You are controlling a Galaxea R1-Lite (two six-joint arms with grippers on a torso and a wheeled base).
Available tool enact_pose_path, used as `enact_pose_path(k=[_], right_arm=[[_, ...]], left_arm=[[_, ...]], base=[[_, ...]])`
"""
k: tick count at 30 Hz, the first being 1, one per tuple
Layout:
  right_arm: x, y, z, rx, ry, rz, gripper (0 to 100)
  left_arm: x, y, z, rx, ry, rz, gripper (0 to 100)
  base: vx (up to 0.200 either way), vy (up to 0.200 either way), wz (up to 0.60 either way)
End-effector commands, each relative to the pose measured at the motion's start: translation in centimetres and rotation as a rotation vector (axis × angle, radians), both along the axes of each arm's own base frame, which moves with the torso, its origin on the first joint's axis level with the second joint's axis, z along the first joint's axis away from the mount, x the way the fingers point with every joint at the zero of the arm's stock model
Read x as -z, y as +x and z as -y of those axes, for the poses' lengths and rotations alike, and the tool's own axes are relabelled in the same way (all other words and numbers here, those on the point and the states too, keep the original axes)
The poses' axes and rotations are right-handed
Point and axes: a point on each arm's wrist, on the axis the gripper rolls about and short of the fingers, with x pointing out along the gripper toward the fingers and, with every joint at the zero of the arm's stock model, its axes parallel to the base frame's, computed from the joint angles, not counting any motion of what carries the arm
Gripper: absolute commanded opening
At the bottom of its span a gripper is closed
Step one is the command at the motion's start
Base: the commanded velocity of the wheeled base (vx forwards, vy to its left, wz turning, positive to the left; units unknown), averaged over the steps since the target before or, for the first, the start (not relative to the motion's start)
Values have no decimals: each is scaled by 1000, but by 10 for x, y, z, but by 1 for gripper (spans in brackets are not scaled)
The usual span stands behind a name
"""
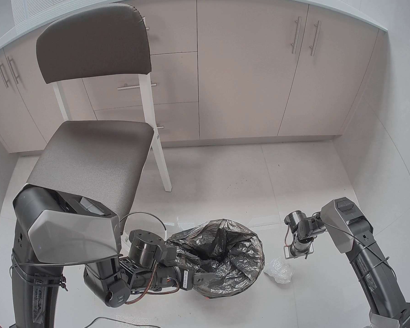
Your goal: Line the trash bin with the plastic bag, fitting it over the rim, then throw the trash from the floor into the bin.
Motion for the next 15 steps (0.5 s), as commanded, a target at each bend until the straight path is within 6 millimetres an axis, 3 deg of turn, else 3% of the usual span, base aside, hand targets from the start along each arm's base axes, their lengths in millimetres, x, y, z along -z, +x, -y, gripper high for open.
enact_pose_path(k=[1, 2, 15], right_arm=[[0, 0, -1, -13, 3, -2, 0], [0, 0, -1, -15, 3, -2, 100], [0, -1, 15, -212, -51, -87, 100]], left_arm=[[3, 0, 0, -2, -1, -1, 100], [3, 0, 0, -2, -1, -1, 100], [2, -2, -3, -8, -1, -7, 100]], base=[[0, 0, 0], [0, 0, 0], [0, 0, 0]])
